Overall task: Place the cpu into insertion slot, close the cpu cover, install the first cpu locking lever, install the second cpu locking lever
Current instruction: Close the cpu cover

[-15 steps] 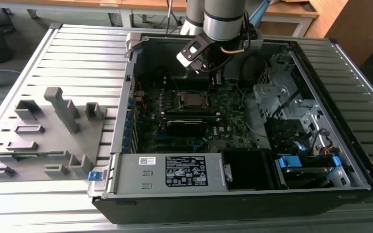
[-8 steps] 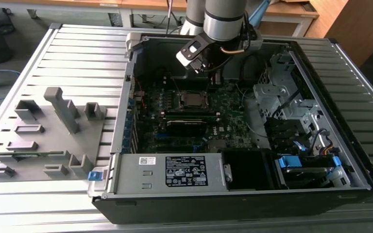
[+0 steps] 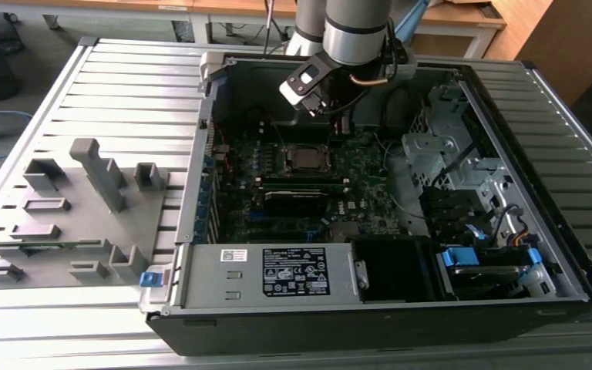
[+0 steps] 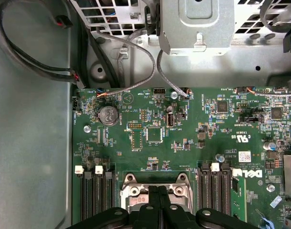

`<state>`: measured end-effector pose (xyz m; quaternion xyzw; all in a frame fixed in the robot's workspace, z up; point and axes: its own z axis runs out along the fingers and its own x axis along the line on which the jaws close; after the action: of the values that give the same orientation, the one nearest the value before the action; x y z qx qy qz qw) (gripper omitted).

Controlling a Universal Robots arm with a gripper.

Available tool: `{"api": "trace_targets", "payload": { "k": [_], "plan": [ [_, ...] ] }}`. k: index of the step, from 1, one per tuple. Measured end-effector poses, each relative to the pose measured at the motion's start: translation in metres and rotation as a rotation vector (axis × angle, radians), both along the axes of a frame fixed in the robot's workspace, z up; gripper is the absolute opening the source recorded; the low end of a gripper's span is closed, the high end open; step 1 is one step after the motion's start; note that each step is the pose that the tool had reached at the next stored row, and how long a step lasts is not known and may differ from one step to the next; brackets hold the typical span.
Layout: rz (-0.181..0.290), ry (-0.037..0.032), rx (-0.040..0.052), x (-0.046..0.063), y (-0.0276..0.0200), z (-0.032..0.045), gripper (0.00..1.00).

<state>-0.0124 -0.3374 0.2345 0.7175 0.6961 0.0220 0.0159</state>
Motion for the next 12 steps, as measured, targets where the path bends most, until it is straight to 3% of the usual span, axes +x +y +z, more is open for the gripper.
{"api": "trace_targets", "payload": {
  "k": [4, 7, 12],
  "plan": [
    [0.000, 0.0071, 0.0001, 0.0000, 0.0000, -0.0001, 0.11],
    [0.000, 0.0245, 0.0000, 0.0000, 0.0000, -0.0002, 0.11],
    [0.000, 0.0281, 0.0000, 0.0000, 0.0000, -0.0002, 0.11]
  ]
}}
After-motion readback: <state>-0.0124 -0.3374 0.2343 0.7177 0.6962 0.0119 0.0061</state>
